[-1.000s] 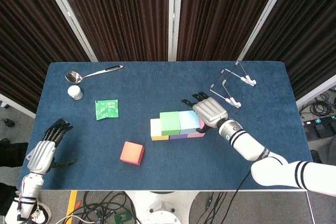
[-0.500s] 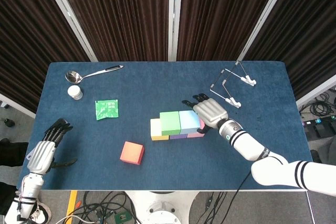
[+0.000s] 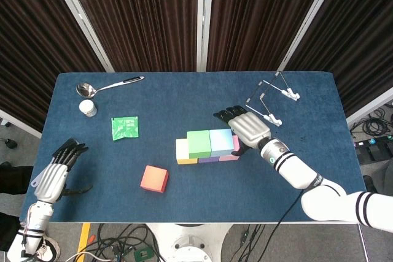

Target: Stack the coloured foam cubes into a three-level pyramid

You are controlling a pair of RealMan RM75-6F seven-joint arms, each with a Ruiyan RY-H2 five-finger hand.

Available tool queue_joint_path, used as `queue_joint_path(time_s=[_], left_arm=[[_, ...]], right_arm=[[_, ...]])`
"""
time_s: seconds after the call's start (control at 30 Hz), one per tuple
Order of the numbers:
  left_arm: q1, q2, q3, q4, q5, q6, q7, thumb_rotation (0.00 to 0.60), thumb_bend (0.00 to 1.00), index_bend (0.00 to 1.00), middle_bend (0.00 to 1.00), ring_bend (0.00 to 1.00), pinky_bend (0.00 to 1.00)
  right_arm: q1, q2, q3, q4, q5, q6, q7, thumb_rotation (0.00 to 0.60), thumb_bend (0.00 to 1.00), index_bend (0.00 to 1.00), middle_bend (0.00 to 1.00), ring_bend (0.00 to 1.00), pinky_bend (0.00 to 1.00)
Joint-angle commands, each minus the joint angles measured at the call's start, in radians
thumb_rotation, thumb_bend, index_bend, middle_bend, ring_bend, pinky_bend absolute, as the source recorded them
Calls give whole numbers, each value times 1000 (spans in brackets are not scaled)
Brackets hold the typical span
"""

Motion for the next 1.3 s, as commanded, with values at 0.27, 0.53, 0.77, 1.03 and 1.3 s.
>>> queue_joint_path(time_s=[0.27,0.53,0.77,1.03,1.3], left_arm=[[-86,56,-5,-118,77,-54,-33,600,0,146,90,0,77],[-213,63,13,-224,122,-229,-15,600,0,131,124,0,107],[-256,2,24,-197,115,-280,-52,600,0,130,147,0,112],[-301,-39,21,-136,108,-313,-60,600,0,130,146,0,114],[-325,-73,29,-87,88,-338,-62,600,0,130,155,0,115]], right_arm=[[-129,118,85,-57,-116,88,208,600,17,0,58,0,0],[-203,171,130,-58,-184,133,329,600,14,0,55,0,0],[-234,183,136,-31,-206,115,376,600,14,0,49,0,0],[-256,168,136,-6,-237,106,398,600,14,0,48,0,0],[-270,156,138,12,-245,97,410,600,14,0,48,0,0]])
